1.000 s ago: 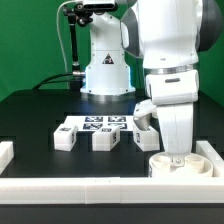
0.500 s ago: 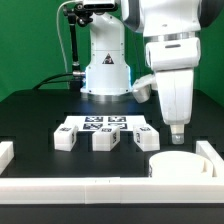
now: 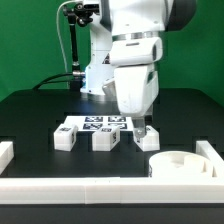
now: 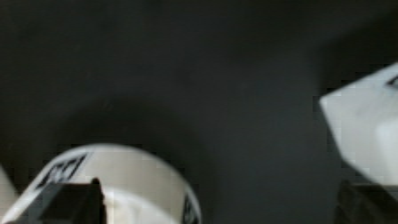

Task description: Assemble stool

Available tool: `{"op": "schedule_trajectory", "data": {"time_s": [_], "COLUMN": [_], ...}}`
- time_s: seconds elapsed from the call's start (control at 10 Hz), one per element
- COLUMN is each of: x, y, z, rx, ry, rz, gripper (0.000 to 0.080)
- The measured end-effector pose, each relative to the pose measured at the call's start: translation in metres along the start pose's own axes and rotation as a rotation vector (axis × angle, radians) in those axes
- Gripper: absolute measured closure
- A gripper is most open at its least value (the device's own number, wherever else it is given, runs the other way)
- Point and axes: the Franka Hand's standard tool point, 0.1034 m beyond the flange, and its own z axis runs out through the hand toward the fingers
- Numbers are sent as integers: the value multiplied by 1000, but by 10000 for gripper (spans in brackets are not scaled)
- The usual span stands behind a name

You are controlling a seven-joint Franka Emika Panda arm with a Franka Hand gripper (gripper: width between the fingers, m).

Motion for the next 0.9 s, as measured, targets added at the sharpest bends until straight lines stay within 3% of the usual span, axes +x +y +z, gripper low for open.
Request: {"op": "schedule_trajectory", "data": {"time_s": [0.4,0.6,0.8,0.9], "x": [3,1,1,1], "y": [2,0,-18,-25], "z": [-1,-1,4,7], "rx": [3,-8,-18,-8], "ry": [0,11,19,19], "rz": [16,290,489,604], "gripper": [151,151,151,151]}}
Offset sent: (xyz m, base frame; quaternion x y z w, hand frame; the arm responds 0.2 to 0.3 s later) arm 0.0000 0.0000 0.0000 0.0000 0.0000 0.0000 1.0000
